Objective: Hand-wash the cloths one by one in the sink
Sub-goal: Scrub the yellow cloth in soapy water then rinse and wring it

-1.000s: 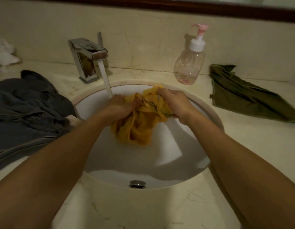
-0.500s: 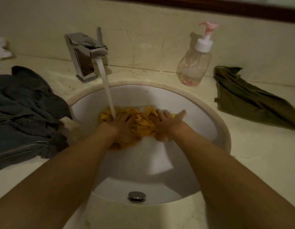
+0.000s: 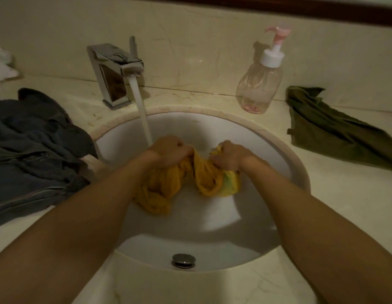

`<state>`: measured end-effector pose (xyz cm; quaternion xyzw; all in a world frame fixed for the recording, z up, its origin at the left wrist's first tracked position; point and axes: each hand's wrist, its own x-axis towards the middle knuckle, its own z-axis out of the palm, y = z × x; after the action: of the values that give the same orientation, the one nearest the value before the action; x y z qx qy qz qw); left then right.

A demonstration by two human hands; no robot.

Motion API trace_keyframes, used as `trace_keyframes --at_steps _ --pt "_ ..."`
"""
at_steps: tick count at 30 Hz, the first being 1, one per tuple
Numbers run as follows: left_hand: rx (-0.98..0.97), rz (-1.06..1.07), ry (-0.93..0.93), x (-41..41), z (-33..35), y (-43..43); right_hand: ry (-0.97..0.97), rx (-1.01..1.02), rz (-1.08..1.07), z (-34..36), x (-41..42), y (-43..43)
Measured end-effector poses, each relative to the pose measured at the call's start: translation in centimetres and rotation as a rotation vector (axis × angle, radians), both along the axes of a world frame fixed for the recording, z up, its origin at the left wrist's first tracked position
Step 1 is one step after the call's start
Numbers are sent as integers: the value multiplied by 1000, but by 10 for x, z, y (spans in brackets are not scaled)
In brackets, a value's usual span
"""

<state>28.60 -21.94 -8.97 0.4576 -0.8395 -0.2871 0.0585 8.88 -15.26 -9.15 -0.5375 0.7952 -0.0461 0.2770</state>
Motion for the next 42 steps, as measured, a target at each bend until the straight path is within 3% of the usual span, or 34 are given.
trace_keyframes --at_steps 1,2,4,6,9,12,15,20,23,25,27,29,31,32,34,36,40,42 --pt "-97 70 6 2 -1 -3 207 -80 24 2 3 2" --pt "-243 116 -1 4 -2 -6 291 -197 46 7 8 5" --pt "-474 143 -16 8 -2 -8 165 -326 137 14 18 8" --pt "-382 98 -102 8 -7 -15 110 -146 323 11 27 8" --pt "-23 -90 -472 4 -27 -20 382 136 497 -12 36 6" --pt "-21 -133 -611 6 -42 -20 483 64 447 -27 40 5" --pt "-47 -120 -470 5 -27 -17 539 -55 410 -27 47 0" --pt "273 -103 -290 -4 -7 -3 8 48 260 -6 32 -4" --pt "163 -162 -273 -8 2 -3 -277 113 25 7 25 -4" --pt "30 -98 -201 -6 1 -9 -375 0 -70 8 15 -5" --pt "-122 17 -179 3 -3 -18 -169 -231 -84 8 5 -5" --pt "-272 42 -143 10 -5 -21 186 -377 -19 6 7 -1" --pt "-269 -27 -69 7 -2 -16 187 -369 66 10 14 -1" --pt "-197 -100 -105 3 -2 -13 153 -224 132 9 18 -2" --pt "-37 -230 -383 -2 -10 -5 217 160 303 -2 23 -1" --pt "-5 -244 -641 0 -22 -6 327 297 402 -12 24 2" --pt "-98 -198 -564 3 -25 -12 418 59 417 -16 34 5" --pt "-93 -213 -477 0 -19 -10 281 -10 348 -15 34 4"
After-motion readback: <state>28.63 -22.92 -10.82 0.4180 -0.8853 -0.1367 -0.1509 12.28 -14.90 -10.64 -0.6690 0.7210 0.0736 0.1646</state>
